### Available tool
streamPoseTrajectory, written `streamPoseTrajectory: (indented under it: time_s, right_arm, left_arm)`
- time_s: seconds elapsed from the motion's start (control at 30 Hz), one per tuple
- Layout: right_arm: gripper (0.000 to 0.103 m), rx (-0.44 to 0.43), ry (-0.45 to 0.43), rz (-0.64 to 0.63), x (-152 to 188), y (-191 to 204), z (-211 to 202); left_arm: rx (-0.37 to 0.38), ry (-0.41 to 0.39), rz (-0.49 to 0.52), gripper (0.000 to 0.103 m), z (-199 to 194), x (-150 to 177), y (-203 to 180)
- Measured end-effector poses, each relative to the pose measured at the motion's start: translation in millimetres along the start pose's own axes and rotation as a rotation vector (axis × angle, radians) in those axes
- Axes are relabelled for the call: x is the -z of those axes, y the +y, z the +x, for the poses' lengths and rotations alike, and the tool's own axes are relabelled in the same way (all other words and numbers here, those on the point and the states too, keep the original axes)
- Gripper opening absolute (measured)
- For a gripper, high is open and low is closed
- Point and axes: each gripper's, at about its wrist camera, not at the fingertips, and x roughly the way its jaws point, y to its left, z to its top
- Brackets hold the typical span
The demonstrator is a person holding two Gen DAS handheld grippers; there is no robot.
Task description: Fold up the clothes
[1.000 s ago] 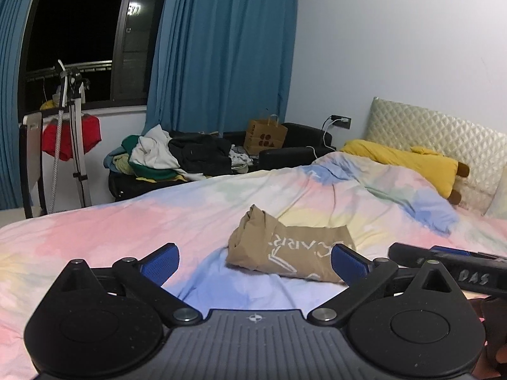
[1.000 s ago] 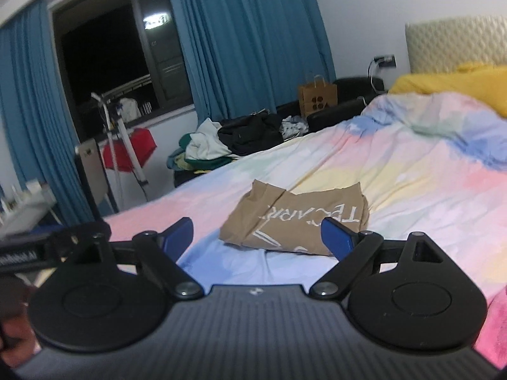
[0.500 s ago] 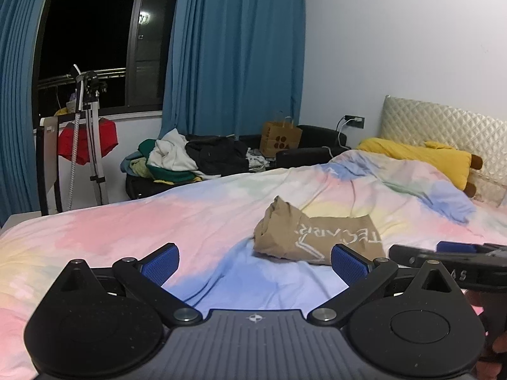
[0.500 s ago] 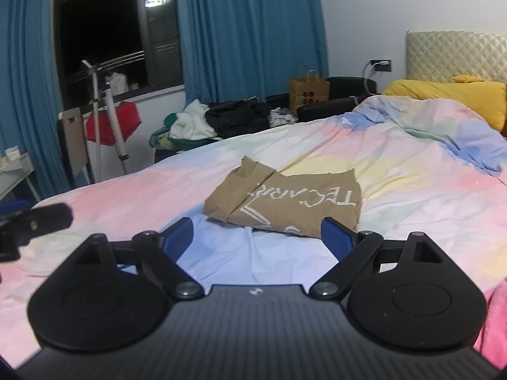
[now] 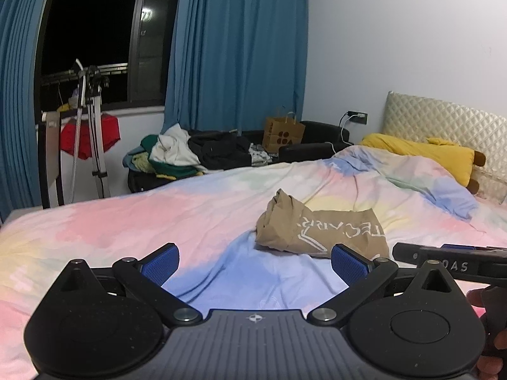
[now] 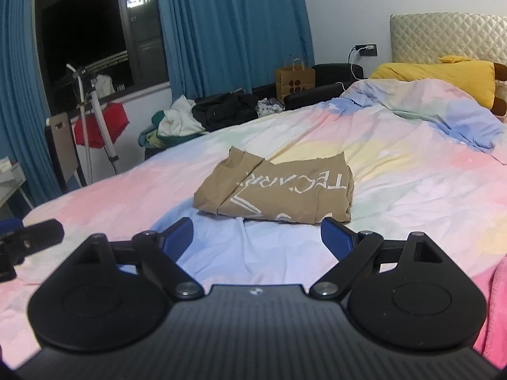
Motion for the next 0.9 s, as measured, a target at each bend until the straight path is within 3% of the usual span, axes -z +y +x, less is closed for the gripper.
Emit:
streamPoseTrajectory:
  time_s: [0.9]
  right_arm:
    - [0.089,0.028,0.024,-0.036,-0.1,4.3,3.1]
  left_arm:
    - [-0.031,0.006,0.005,0.103,-3.4,-2.0,3.0]
